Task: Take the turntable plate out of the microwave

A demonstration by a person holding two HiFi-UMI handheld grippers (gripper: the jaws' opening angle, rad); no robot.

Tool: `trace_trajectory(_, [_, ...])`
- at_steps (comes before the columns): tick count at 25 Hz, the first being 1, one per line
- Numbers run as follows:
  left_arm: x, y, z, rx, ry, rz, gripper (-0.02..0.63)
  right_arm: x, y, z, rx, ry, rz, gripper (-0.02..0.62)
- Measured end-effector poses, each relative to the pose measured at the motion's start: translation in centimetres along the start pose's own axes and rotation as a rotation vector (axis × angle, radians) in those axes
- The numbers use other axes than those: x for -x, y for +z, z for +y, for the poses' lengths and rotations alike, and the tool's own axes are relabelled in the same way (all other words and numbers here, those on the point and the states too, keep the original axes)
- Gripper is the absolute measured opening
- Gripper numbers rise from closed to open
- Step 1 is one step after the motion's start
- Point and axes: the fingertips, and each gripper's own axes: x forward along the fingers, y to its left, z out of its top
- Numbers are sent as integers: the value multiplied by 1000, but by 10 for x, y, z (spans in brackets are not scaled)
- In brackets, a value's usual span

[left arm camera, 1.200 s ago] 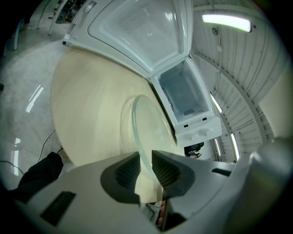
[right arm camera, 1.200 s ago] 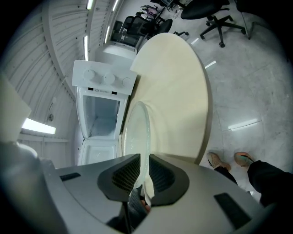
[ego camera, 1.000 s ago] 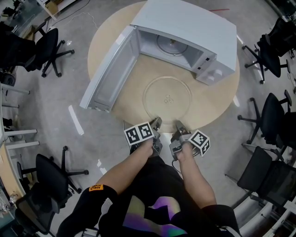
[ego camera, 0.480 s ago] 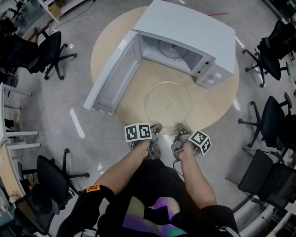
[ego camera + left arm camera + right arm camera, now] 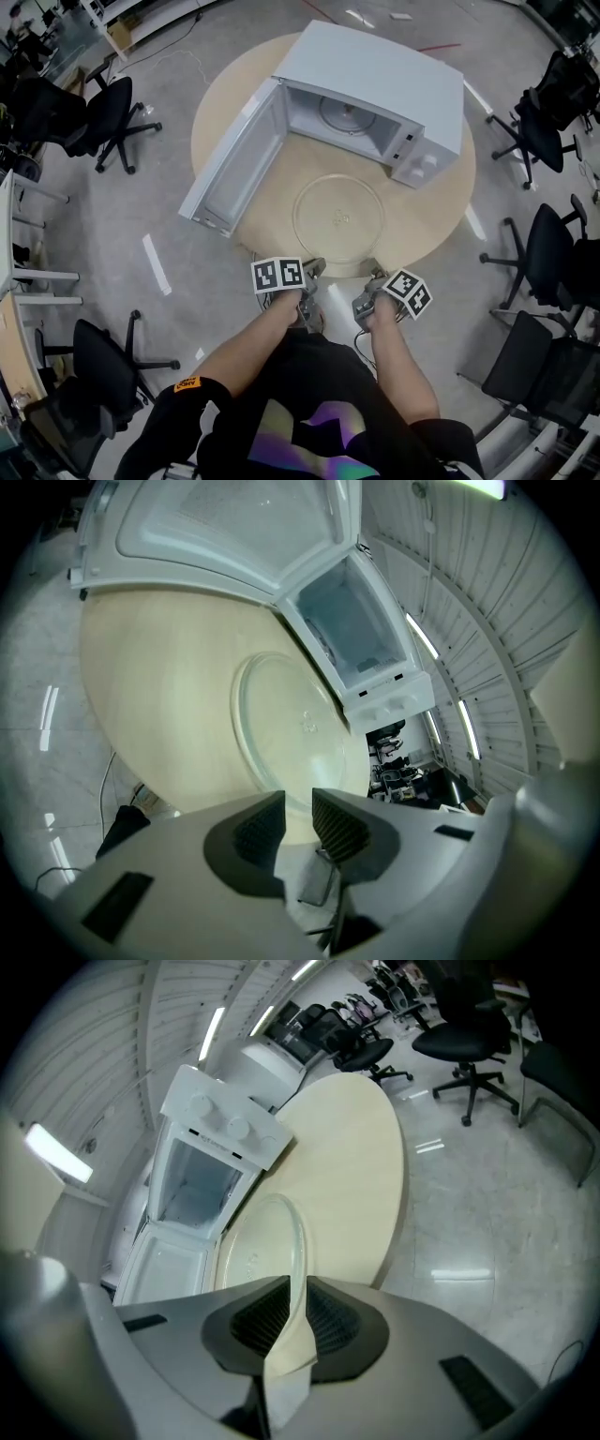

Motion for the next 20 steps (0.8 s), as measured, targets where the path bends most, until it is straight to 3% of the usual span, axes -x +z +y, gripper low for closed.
trace_trajectory(9, [43, 1, -37, -152, -39, -162, 123, 44, 0, 42, 390, 52, -60, 48])
trace_trajectory(13, [74, 4, -61, -315, -23, -255, 121, 63, -4, 78, 592, 127, -88, 48])
trace_trajectory(17, [111, 4, -83, -479, 28, -350, 46, 87, -15, 112, 759, 193, -123, 46])
trace_trajectory(20, [137, 1, -99, -588, 58, -419, 46, 108, -24, 137, 847, 251, -148, 46])
